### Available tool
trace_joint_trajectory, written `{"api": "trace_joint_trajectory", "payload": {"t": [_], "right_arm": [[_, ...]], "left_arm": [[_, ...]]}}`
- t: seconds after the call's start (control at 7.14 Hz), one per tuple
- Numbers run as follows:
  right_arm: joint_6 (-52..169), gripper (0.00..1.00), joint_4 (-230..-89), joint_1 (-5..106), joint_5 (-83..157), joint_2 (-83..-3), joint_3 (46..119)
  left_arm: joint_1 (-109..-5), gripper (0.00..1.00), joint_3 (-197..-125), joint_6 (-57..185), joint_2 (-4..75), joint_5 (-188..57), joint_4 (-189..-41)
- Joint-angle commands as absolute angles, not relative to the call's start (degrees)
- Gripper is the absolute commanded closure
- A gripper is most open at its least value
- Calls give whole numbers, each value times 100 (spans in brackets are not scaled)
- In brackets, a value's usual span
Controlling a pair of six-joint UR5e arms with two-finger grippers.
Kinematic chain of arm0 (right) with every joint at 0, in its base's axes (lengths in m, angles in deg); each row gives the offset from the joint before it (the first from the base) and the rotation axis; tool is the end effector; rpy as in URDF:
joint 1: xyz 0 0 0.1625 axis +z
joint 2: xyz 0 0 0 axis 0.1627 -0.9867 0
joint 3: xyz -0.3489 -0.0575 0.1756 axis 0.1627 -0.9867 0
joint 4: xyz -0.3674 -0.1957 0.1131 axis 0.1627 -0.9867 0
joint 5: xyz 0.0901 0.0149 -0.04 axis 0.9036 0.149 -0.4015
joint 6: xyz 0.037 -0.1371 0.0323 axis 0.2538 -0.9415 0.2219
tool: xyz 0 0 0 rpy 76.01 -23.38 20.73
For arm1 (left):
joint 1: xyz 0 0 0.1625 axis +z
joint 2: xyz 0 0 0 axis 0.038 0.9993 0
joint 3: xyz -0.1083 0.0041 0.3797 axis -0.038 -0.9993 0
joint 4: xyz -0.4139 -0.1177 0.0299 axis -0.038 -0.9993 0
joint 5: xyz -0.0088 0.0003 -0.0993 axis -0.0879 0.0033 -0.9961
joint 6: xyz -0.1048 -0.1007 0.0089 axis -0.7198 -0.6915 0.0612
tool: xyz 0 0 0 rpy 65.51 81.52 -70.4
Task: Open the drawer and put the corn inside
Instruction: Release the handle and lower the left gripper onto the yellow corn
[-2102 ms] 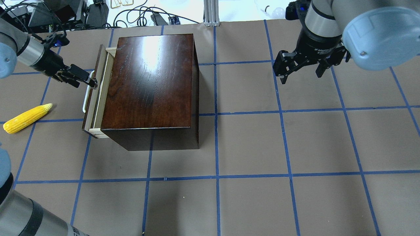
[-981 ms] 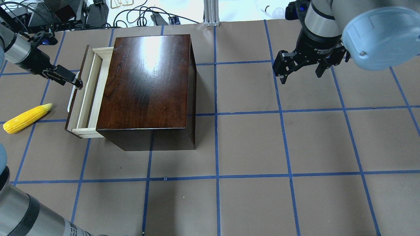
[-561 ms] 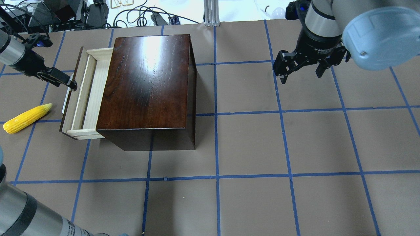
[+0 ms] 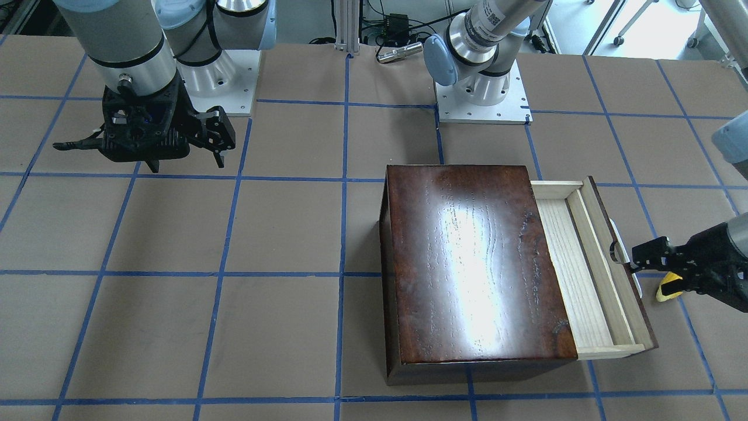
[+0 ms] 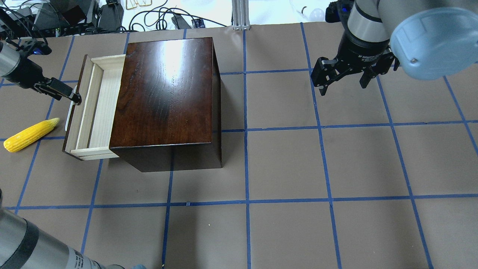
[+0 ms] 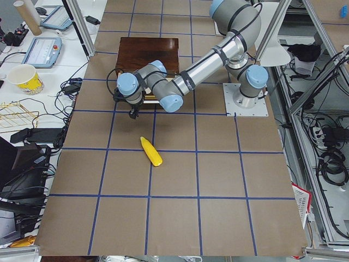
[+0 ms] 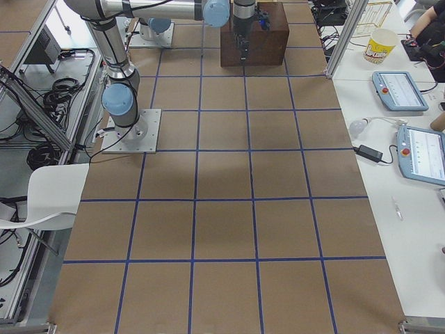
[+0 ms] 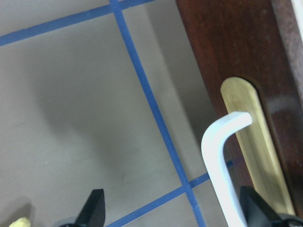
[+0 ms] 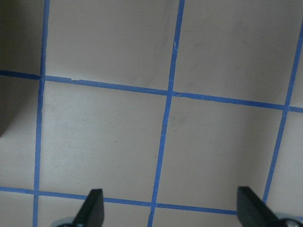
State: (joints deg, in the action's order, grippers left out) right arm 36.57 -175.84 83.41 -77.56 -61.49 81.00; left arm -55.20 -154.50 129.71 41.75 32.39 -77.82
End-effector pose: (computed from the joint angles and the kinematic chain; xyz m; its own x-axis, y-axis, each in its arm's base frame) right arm 0.1544 -0.5168 0.3863 -0.9902 -0.1370 0.0274 -0.1369 0.9906 0.0025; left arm 0.1999 -0.6229 0.2191 -0.9161 0.2979 0.2684 0.2870 0.9546 -0.0801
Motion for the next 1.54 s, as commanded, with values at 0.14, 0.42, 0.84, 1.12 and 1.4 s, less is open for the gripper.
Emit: {"api": "trace_joint_trajectory", "payload": {"t": [0.14,0.42,0.84,1.12,1.4], "right_arm": [[3657,0,-17584,8354,-7756,-6149,8100],[3657,0,-17584,8354,-7756,-6149,8100],[3657,0,-17584,8354,-7756,-6149,8100],[3657,0,-17584,8354,-7756,-6149,8100],[3657,0,-17584,8337,-7756,-6149,8100]], "left_arm": [[-5548,0,-15008,12435,3992,3264,-8410],[-5504,0,-14568,12548,3983,3675,-8789],[-4945,0,-14574,14351,4123,3765,-8807],[-4661,0,-14645,15400,4272,3827,-8728],[-4608,0,-14802,16621,4518,4212,-8214]]}}
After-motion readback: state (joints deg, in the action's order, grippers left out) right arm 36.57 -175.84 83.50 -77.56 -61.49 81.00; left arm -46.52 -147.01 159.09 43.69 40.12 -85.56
